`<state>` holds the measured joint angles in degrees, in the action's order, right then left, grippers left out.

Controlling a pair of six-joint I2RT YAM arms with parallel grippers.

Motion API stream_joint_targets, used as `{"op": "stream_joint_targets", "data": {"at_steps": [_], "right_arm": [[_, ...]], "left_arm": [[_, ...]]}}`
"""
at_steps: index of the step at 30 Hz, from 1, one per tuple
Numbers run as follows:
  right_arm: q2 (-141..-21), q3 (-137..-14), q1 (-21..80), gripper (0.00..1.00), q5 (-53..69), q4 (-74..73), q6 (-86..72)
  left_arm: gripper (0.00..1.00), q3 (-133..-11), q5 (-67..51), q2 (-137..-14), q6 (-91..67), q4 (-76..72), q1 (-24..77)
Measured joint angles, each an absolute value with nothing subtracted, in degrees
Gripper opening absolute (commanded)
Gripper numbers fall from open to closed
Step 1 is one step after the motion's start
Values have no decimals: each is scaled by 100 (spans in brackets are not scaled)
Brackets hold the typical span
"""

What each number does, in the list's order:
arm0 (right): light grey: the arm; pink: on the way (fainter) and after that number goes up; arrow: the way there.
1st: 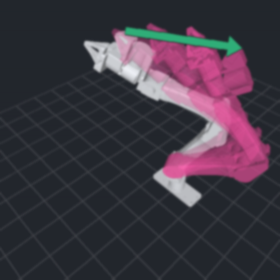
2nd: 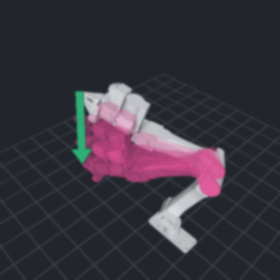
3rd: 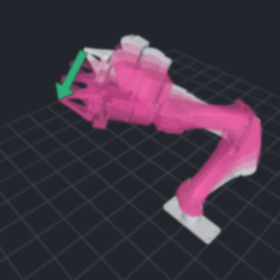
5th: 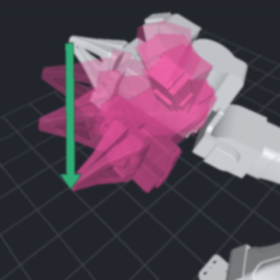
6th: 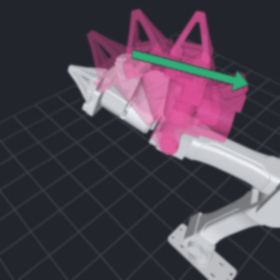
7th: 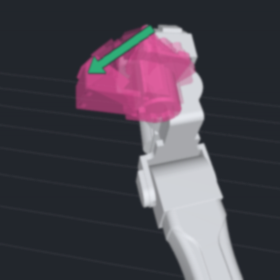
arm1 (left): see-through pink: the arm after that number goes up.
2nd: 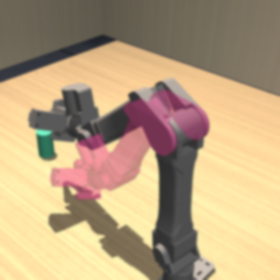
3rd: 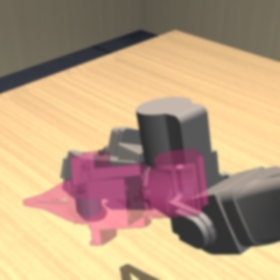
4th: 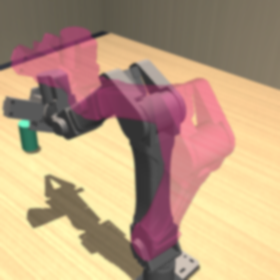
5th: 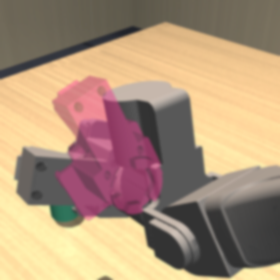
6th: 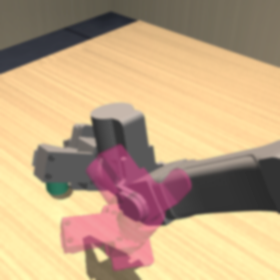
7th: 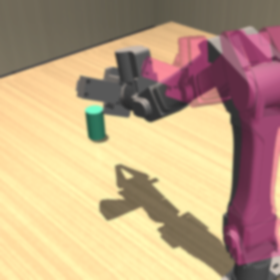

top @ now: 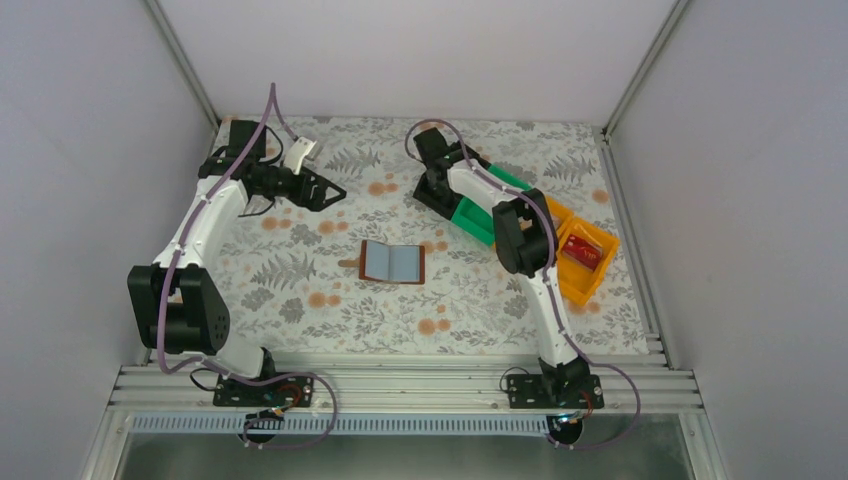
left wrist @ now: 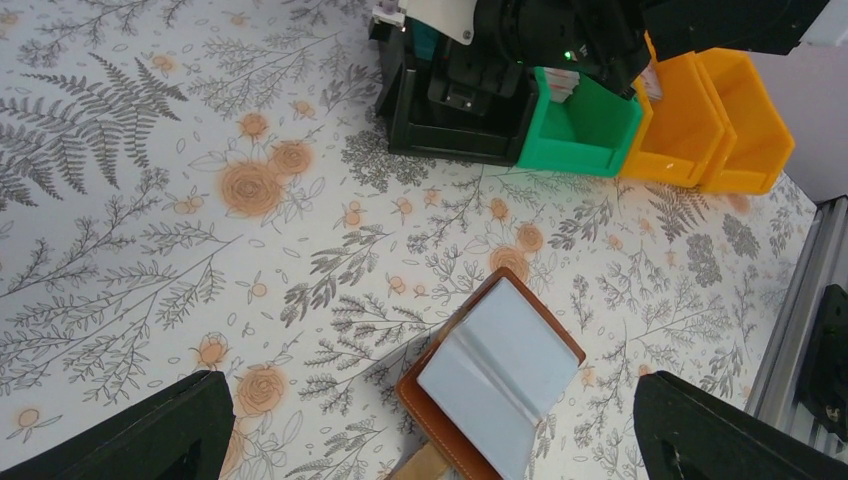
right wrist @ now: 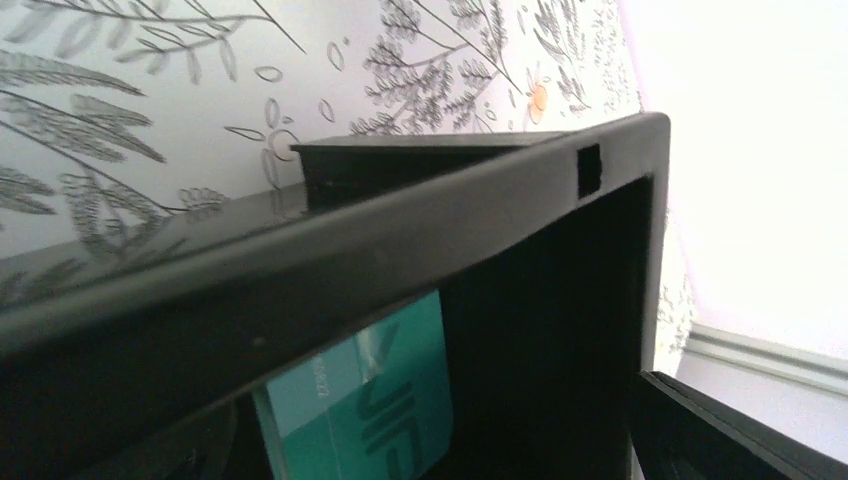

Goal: Take the credit cards out of the card holder

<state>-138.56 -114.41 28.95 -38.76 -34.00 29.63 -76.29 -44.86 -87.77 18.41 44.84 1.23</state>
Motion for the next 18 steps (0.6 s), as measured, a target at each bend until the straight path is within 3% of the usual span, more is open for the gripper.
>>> {"op": "stream_joint_targets", "data": {"at_steps": [11, 13, 16, 18], "right_arm": [[-13491, -11557, 2856, 97, -2541, -3844, 2687], [-13294, -11585, 2847, 87, -2119, -3900, 2526], [-12899, -11585, 2834, 57, -1426, -3957, 2126], [-12678, -11601, 2808, 44, -1020, -3983, 1699]], "left_arm": [[100, -7629, -4550, -8777, 1929, 4523, 123], [100, -7629, -4574, -8777, 1975, 4552, 123], [100, -7629, -4591, -8777, 2025, 4567, 123], [100, -7629, -4598, -8777, 2038, 4580, 123]]}}
